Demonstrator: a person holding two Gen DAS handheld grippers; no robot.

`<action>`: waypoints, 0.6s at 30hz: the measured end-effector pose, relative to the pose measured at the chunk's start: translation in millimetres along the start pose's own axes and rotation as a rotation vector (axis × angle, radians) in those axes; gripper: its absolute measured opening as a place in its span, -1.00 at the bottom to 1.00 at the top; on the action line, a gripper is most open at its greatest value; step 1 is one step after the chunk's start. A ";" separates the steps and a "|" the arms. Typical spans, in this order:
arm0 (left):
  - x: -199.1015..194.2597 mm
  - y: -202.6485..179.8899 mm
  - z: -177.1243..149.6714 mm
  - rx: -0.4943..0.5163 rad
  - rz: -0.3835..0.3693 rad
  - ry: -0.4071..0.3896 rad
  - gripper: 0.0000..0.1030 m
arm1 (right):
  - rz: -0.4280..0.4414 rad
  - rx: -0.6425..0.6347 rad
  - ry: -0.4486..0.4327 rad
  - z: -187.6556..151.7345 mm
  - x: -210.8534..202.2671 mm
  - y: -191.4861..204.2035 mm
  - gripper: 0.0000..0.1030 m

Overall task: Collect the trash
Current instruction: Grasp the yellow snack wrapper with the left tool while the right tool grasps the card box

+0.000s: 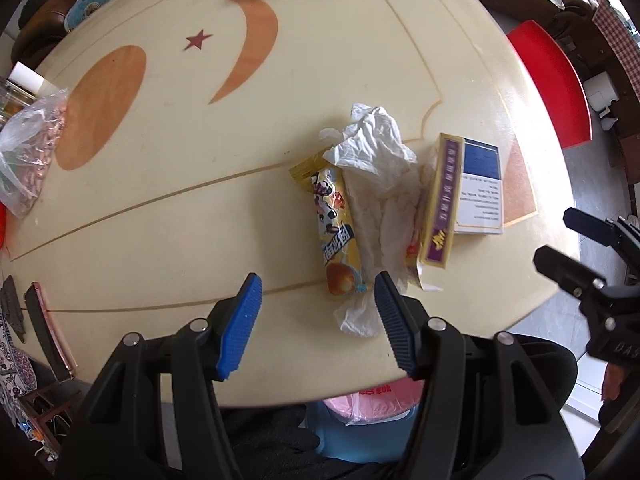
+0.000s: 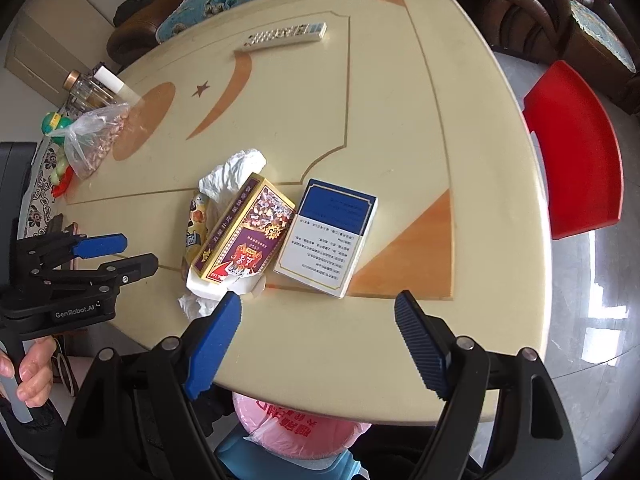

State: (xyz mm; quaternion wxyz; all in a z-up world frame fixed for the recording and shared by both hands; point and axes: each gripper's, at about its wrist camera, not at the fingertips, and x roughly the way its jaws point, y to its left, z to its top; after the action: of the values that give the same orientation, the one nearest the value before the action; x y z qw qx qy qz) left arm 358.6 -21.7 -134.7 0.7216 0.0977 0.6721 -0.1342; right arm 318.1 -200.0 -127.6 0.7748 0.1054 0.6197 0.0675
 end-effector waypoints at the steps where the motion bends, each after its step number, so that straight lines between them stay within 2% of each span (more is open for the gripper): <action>1: 2.4 0.6 2.2 -0.002 -0.003 0.001 0.12 | 0.001 -0.001 0.005 1.5 4.0 0.7 0.50; 18: 45.3 22.1 34.0 -0.027 -0.004 0.040 0.12 | 0.005 0.029 0.057 25.3 49.5 -4.4 0.50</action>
State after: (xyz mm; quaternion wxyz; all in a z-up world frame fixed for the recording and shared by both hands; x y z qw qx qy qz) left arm 400.7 -14.5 -178.0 0.7090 0.0893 0.6883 -0.1248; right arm 353.7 -194.7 -170.1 0.7550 0.1161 0.6422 0.0635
